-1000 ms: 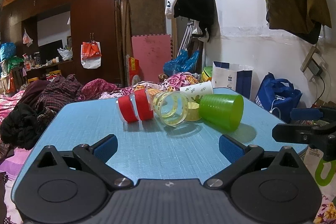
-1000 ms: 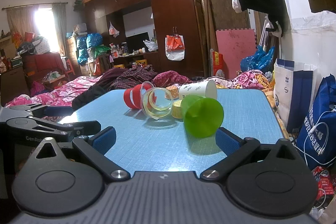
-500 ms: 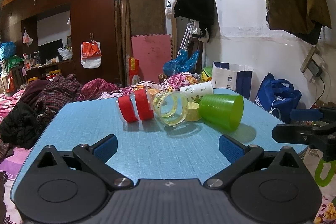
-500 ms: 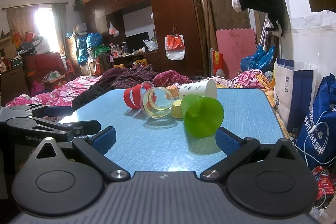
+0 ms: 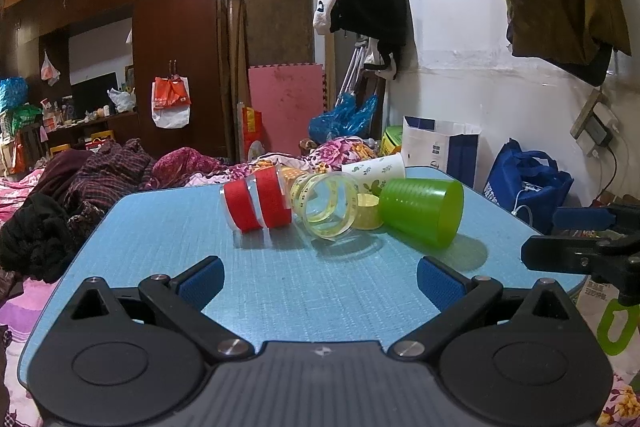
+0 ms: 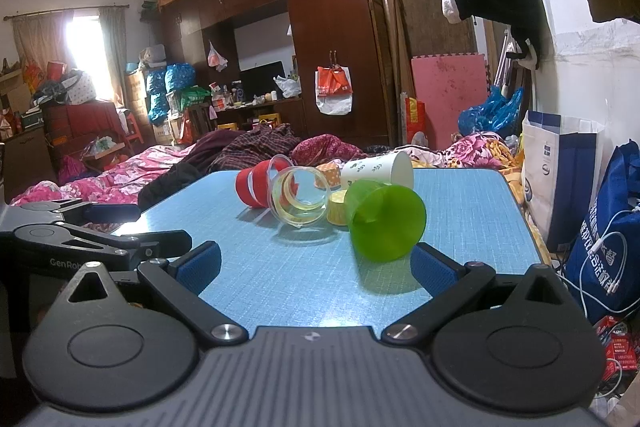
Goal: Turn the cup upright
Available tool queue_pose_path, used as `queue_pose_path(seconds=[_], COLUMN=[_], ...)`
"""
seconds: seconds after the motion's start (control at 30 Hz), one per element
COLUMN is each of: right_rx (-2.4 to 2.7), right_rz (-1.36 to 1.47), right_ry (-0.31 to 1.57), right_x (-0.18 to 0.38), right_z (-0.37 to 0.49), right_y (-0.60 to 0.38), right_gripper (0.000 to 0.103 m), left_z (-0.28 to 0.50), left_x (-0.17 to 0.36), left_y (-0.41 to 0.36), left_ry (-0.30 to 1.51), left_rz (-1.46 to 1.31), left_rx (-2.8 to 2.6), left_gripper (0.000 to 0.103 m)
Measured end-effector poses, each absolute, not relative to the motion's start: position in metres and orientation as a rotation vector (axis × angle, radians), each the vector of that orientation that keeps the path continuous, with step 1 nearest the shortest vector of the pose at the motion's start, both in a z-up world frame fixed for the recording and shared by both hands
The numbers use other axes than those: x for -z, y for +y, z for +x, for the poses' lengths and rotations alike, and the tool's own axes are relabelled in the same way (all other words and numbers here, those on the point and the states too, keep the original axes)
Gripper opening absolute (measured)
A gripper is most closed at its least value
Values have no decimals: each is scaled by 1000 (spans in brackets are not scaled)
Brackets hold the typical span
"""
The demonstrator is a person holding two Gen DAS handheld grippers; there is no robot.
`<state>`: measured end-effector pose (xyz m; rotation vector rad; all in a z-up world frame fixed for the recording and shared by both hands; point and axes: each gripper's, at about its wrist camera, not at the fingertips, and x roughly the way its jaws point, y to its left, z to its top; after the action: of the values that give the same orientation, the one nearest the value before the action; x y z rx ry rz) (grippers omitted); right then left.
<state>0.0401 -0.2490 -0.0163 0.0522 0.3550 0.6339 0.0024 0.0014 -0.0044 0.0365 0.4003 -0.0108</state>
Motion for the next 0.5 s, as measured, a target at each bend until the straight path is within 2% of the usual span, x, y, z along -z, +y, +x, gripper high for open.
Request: queue_pose_path(seconds=[0.5], right_rx=[-634], right_rz=[53], right_ry=[356], right_x=[17], right_z=[40], right_y=[-249], right_gripper=[102], left_z=[4], left_x=[6], left_y=[2], left_ry=[406], left_rz=[34], left_rx=[14], left_gripper=[103])
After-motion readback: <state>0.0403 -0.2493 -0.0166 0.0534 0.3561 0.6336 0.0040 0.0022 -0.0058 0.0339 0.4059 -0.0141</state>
